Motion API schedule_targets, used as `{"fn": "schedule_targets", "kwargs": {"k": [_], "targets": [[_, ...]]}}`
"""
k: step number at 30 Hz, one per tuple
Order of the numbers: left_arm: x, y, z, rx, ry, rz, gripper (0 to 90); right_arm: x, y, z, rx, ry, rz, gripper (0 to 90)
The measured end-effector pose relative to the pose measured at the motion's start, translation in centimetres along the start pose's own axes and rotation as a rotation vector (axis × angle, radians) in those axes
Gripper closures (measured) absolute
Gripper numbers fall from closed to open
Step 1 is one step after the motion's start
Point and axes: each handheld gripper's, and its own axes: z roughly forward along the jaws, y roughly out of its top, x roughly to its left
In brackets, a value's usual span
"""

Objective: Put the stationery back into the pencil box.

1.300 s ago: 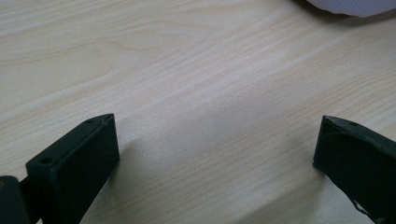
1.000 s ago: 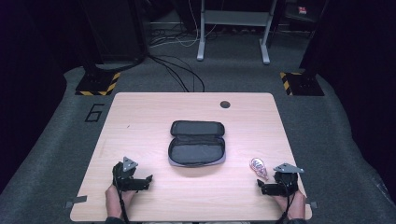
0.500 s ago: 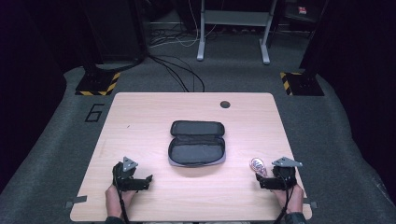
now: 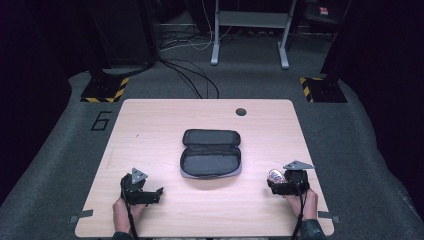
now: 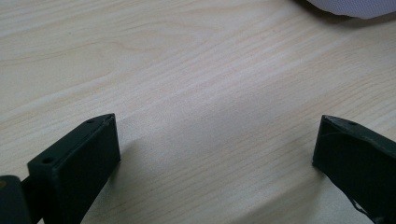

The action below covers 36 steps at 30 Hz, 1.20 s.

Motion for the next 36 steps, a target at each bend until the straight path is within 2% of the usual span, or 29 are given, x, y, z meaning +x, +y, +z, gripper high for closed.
{"fn": "schedule_targets", "kwargs": {"k": [4, 5, 7, 8, 11, 12, 15, 18, 22, 26, 29, 36], "targets": [[0.0, 0.0, 0.0, -0.002, -0.001, -0.001, 0.5, 0.1, 0.3, 0.4, 0.021, -0.006, 0.002, 16.2], [0.0, 0.0, 0.0, -0.002, -0.001, -0.001, 0.5, 0.3, 0.4, 0.7, 0.032, -0.006, 0.006, 23.9], [0.0, 0.0, 0.0, 0.000, 0.000, 0.000, 0.5, 0.4, 0.5, 0.8, 0.051, -0.012, 0.012, 26.9], [0.0, 0.0, 0.0, 0.000, 0.000, 0.000, 0.5, 0.4, 0.5, 0.9, 0.047, -0.012, 0.014, 30.9], [0.0, 0.0, 0.0, 0.000, 0.000, -0.001, 0.5, 0.5, 0.5, 0.9, 0.056, -0.018, 0.011, 32.8], [0.0, 0.0, 0.0, 0.000, 0.001, -0.001, 0.6, 0.4, 0.4, 1.1, 0.051, -0.009, 0.006, 37.2], [0.0, 0.0, 0.0, -0.001, 0.001, -0.002, 0.6, 0.3, 0.3, 1.2, 0.044, -0.001, 0.016, 37.9], [0.0, 0.0, 0.0, 0.004, 0.002, 0.003, 0.6, 0.3, 0.2, 1.2, 0.035, 0.005, -0.003, 38.1], [0.0, 0.0, 0.0, 0.004, 0.002, 0.004, 0.6, 0.4, 0.2, 1.2, 0.029, 0.013, 0.006, 38.2], [0.1, 0.0, 0.0, 0.002, 0.003, 0.005, 0.6, 0.4, 0.5, 0.3, -0.015, 0.014, 0.007, 38.3], [0.0, 0.0, 0.0, 0.002, 0.005, -0.003, 0.9, 0.4, 1.0, -0.7, -0.040, 0.027, 0.025, 38.3], [0.0, 0.0, 0.0, -0.001, 0.007, -0.001, 1.0, 0.5, 2.4, -2.4, -0.064, 0.027, 0.026, 38.3]]}}
